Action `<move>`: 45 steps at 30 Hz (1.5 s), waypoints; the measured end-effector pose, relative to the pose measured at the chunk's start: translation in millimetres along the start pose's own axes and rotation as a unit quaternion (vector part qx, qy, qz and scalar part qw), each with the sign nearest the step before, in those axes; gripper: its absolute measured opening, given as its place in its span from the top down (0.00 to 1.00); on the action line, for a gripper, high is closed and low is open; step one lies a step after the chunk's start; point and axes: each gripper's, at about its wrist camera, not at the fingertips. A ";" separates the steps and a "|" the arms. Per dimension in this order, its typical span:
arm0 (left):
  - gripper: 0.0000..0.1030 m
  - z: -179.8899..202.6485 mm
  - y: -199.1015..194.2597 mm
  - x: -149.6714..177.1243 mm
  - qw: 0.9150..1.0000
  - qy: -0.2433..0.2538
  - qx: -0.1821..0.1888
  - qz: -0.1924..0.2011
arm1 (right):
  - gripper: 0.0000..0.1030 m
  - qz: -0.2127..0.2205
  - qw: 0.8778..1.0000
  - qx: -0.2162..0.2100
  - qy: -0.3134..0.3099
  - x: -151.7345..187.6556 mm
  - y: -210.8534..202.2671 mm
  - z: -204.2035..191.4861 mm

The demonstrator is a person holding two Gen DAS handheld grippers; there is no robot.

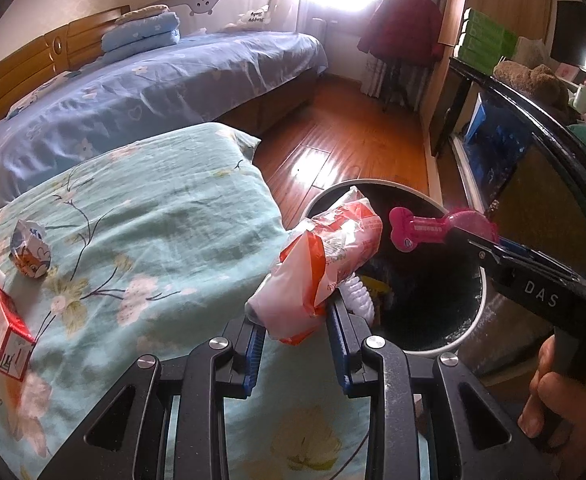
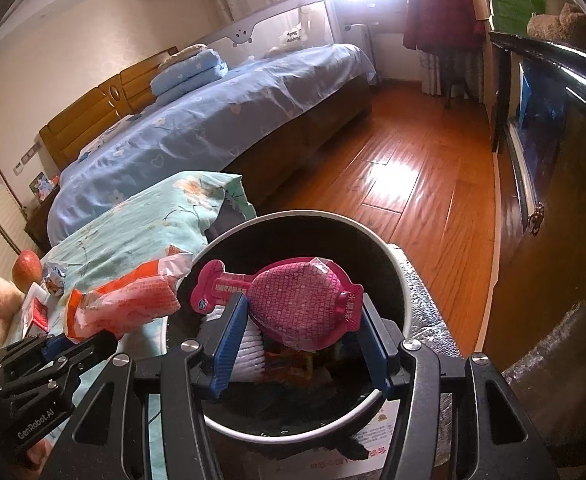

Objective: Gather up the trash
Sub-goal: 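Carry the orange-white plastic bag and pink brush over the trash bin, then open both tools to drop the plastic bag and pink brush into the bin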

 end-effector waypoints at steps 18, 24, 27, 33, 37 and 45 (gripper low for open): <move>0.72 16.8 11.2 -13.0 1.000 0.010 0.009 -0.001 | 0.46 -0.014 1.000 0.010 -0.004 -5.1 8.2 8.3; 0.65 18.6 12.3 -13.6 1.000 0.013 0.015 -0.004 | 0.47 -0.017 1.000 0.015 -0.007 -7.6 8.9 9.9; 0.51 13.4 7.5 -10.5 1.000 0.008 0.018 -0.003 | 0.45 -0.018 1.000 0.006 -0.003 -8.6 8.1 10.2; 0.41 -11.8 -10.3 5.8 1.000 -0.011 0.010 0.003 | 0.32 0.003 1.000 -0.009 0.002 -5.6 -5.2 -0.3; 0.38 -38.7 -23.3 24.4 0.999 -0.035 -0.002 0.005 | 0.27 0.009 1.000 -0.027 0.000 0.8 -10.8 -16.6; 0.38 -98.8 -50.7 63.6 0.996 -0.087 -0.033 0.005 | 0.25 0.001 0.997 -0.074 -0.016 19.5 -7.6 -62.9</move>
Point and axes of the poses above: each gripper's, at about its wrist camera, not at the fingertips, and y roughly the way its jaws point, z to its right, x to its underside, and after that the axes turned 13 degrees about -x, right-handed
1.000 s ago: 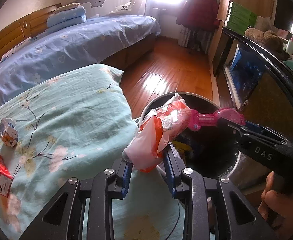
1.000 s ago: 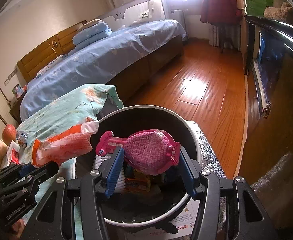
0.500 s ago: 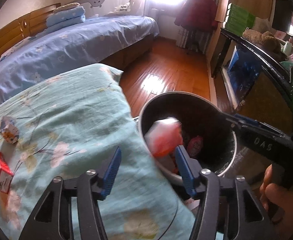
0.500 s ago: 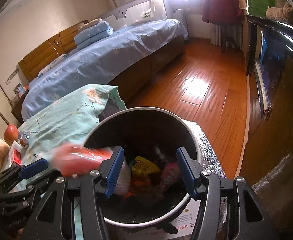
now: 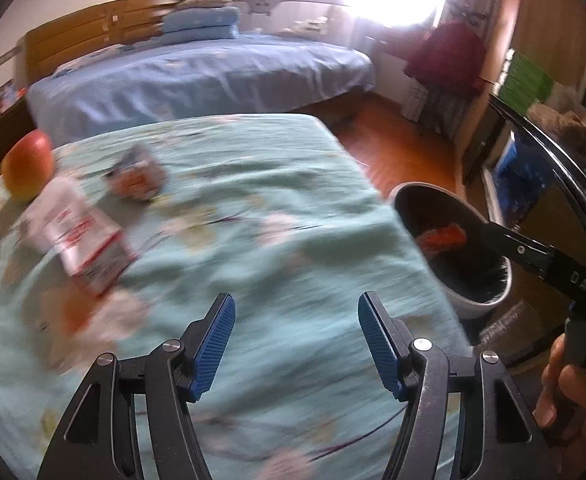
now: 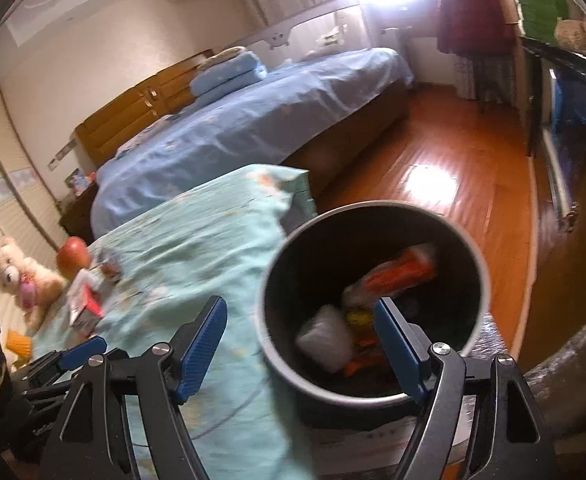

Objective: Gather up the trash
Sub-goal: 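Open both tools to drop the plastic bag and pink brush into the bin, then move both open tools back over the bed toward the foam block and carton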

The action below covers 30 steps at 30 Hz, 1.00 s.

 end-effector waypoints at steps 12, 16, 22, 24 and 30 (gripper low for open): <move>0.38 -94.9 -30.5 30.7 0.995 -0.071 -0.064 0.003 | 0.25 -0.057 0.994 -0.077 -0.048 29.4 42.8 -80.7; 0.38 -120.3 -36.0 35.5 0.993 -0.090 -0.083 0.001 | 0.24 -0.075 0.990 -0.097 -0.072 38.3 57.1 -108.7; 0.38 -154.9 -38.0 41.3 0.988 -0.113 -0.107 -0.005 | 0.24 -0.102 0.982 -0.122 -0.100 48.2 80.2 -142.5; 0.38 -164.4 -36.1 40.1 0.987 -0.112 -0.114 -0.008 | 0.24 -0.112 0.979 -0.133 -0.108 50.9 88.6 -152.2; 0.38 -188.9 -18.6 28.9 0.988 -0.098 -0.120 -0.015 | 0.24 -0.138 0.969 -0.152 -0.137 53.5 112.0 -175.3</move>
Point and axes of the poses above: each gripper's, at about its wrist camera, not at the fingertips, and y roughly the way its jaws point, z to its right, x to its underside, and after that the axes turned 13 degrees about -x, right-handed
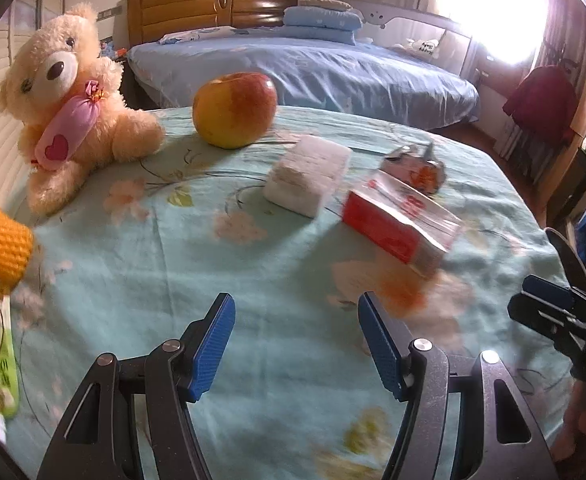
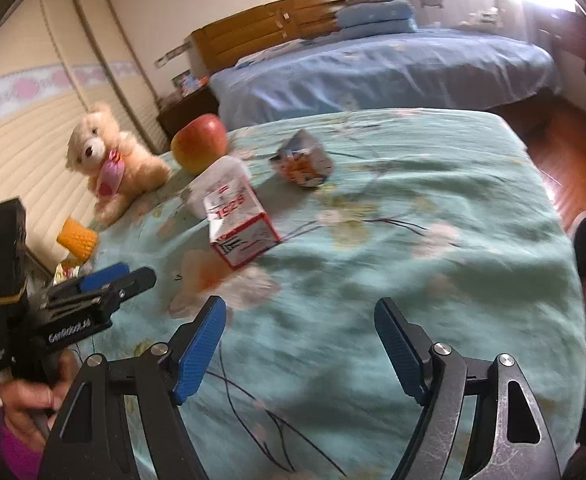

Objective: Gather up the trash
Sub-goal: 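Move both open tools back over the bed toward the foam block and carton, then grasp the white foam block with the left tool while the right tool grasps the red-and-white milk carton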

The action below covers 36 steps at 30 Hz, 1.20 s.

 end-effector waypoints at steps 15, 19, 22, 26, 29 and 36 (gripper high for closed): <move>0.31 -6.7 71.3 -46.4 0.998 0.031 0.045 -0.038 | 0.25 -0.056 0.996 -0.023 -0.063 -39.2 69.3 -14.8; 0.27 -0.3 79.1 -51.1 0.997 0.044 0.052 -0.037 | 0.31 -0.067 0.995 -0.022 -0.071 -49.1 84.1 -14.3; 0.27 1.9 83.8 -55.6 0.997 0.049 0.040 -0.034 | 0.48 -0.069 0.994 -0.014 -0.078 -52.4 87.6 -12.5; 0.27 5.1 95.4 -65.0 0.998 0.035 0.028 -0.037 | 0.49 -0.055 0.997 -0.007 -0.058 -51.6 75.6 -2.3; 0.27 17.5 104.6 -74.3 0.999 0.039 0.008 -0.033 | 0.49 -0.045 0.998 -0.003 -0.032 -46.2 62.3 9.7; 0.51 40.7 114.9 -77.8 0.998 0.054 -0.016 -0.016 | 0.49 -0.018 1.000 0.005 0.007 -30.8 35.8 23.4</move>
Point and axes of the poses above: each gripper's, at about its wrist camera, not at the fingertips, and y roughly the way its jaws point, z to its right, x to its underside, and after that the axes turned 13 degrees about -x, right-handed
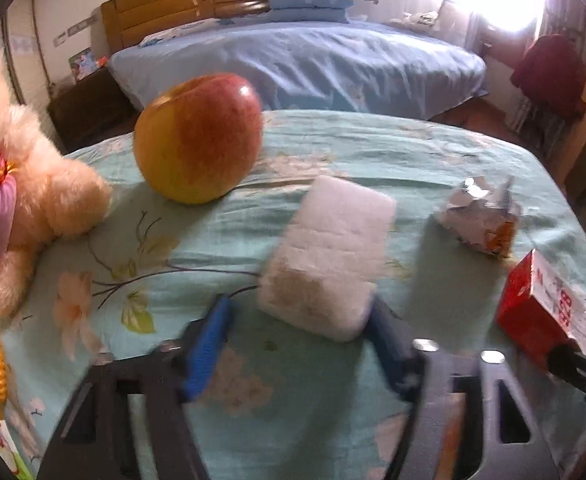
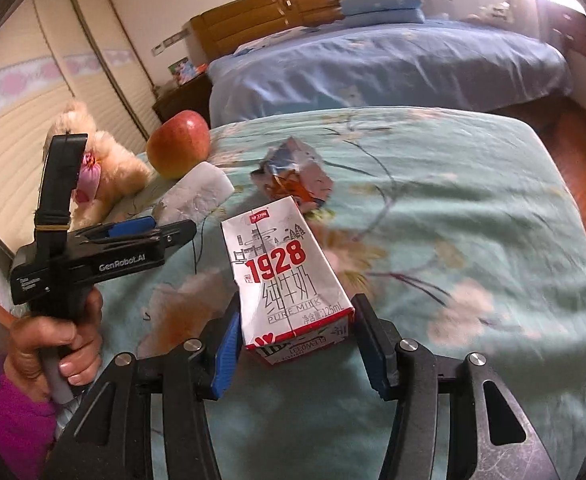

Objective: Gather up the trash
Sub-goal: 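Grasp the white foam block with the left tool while the right tool grasps the red-and-white milk carton, then carry the white foam block and red-and-white milk carton over the trash bin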

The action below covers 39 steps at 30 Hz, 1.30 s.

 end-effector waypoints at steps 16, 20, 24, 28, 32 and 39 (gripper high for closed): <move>0.60 14.9 -76.8 47.9 0.999 -0.005 0.046 0.021 | 0.49 0.045 0.998 0.029 0.031 31.6 -58.0 10.6; 0.60 18.9 -102.9 59.9 0.999 0.002 0.045 0.030 | 0.49 0.054 0.997 0.036 0.029 39.0 -74.0 8.6; 0.60 21.9 -124.3 73.3 0.998 0.003 0.044 0.036 | 0.49 0.064 0.997 0.042 0.025 46.9 -90.1 7.1; 0.60 26.6 -140.9 84.5 0.998 0.003 0.042 0.040 | 0.49 0.073 0.996 0.045 0.020 53.9 -104.1 6.8; 0.60 35.8 -156.9 97.1 0.998 0.009 0.048 0.044 | 0.49 0.080 0.995 0.050 0.021 61.3 -115.7 8.4; 0.60 41.5 -172.5 105.1 0.997 0.006 0.061 0.047 | 0.49 0.096 0.993 0.056 0.032 67.8 -130.8 12.1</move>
Point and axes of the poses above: each gripper's, at about its wrist camera, not at the fingertips, and y roughly the way its jaws point, z to its right, x to its underside, and after that the axes turned 13 degrees about -x, right-handed
